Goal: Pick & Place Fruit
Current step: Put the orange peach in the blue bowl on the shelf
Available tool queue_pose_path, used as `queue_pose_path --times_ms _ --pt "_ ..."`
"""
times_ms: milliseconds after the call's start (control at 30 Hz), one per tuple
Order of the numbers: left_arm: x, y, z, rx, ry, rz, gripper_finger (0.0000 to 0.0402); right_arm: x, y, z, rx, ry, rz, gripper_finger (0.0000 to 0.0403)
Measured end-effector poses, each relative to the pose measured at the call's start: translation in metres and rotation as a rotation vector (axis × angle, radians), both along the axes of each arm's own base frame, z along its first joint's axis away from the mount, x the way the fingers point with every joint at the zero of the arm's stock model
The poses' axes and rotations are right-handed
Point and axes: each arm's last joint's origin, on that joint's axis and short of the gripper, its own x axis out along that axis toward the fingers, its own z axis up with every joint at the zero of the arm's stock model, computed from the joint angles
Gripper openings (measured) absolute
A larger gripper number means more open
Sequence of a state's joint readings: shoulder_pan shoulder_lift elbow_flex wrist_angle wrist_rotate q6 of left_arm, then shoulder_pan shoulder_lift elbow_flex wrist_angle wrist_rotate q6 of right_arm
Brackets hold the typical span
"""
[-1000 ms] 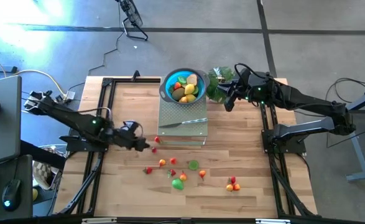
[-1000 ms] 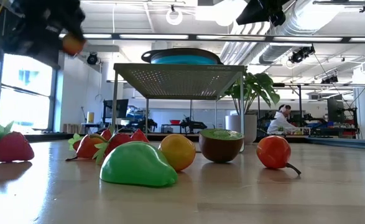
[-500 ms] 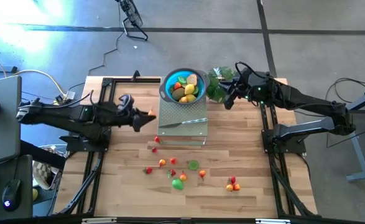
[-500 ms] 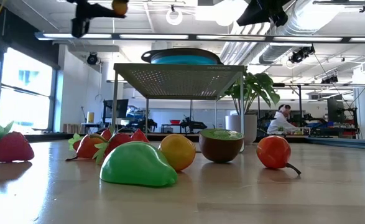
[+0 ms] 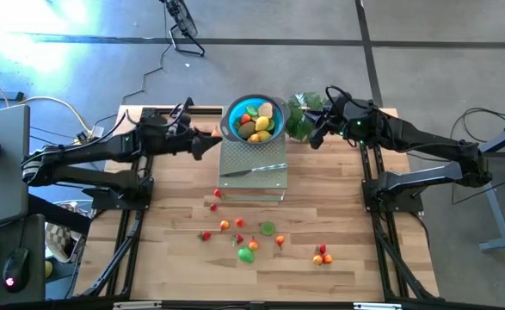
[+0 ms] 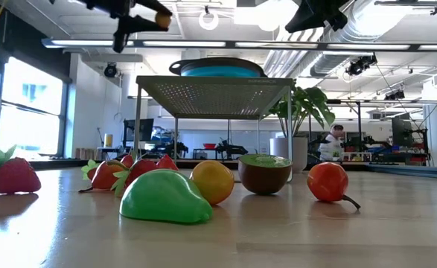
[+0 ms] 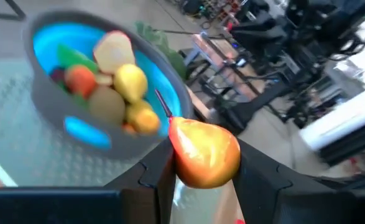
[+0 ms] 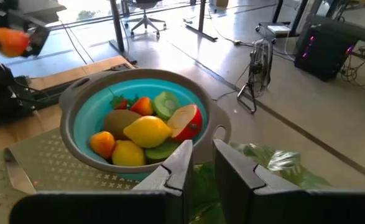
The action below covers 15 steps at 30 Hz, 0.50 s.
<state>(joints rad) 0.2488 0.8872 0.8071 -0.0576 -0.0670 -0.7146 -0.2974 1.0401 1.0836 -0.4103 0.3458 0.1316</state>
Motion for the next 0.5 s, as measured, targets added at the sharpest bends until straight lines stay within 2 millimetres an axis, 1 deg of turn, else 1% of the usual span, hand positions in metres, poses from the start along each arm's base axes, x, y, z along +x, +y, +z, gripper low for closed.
queue_pose_path --times_ms 167,367,500 --pt "0.017 0.024 0.018 0.084 0.061 0.017 0.0127 0.0 0.0 0.001 -0.048 0.025 0.005 0.0052" --pt "0.037 0.058 0.026 0.073 0.282 0.066 0.0127 -0.001 -0.002 0.003 -0.123 0.052 -0.041 0.0052" --pt "0.056 0.075 0.037 0.118 0.375 0.061 0.0127 -0.001 -0.003 0.003 -0.155 0.075 -0.058 0.0052"
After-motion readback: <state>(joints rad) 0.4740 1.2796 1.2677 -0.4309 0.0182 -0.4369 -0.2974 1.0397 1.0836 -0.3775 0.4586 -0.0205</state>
